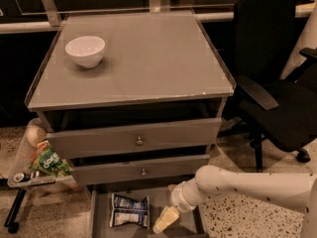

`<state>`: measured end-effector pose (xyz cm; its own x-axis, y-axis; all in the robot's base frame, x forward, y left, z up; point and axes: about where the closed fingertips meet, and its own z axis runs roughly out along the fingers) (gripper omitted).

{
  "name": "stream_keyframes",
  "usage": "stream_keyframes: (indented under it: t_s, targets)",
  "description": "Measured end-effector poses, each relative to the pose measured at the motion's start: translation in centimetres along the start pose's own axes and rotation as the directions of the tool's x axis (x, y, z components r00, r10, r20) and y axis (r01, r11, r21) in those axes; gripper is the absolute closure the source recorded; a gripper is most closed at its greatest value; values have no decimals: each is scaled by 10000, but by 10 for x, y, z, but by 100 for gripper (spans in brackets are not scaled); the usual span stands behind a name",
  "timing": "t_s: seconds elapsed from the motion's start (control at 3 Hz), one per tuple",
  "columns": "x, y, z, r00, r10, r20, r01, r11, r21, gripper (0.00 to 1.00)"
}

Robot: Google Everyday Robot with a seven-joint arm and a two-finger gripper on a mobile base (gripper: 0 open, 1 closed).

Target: Pick blue chip bag from bottom drawer and place on counter

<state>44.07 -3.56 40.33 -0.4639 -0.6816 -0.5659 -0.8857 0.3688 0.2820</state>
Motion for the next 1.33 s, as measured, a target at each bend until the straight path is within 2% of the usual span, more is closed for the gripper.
stream_keyframes:
  t_s: [0.33, 0.67, 1.0, 1.33]
  targets:
    - [-1, -4, 23, 9995, -261, 152, 262, 9997, -7, 0]
    - [-3, -21, 62, 9971, -547, 528, 542, 9985, 125, 0]
    - [0, -43, 127, 9945, -866, 585, 863, 9962, 82, 0]
    - [0, -42, 129, 9945, -874, 582, 872, 9962, 57, 0]
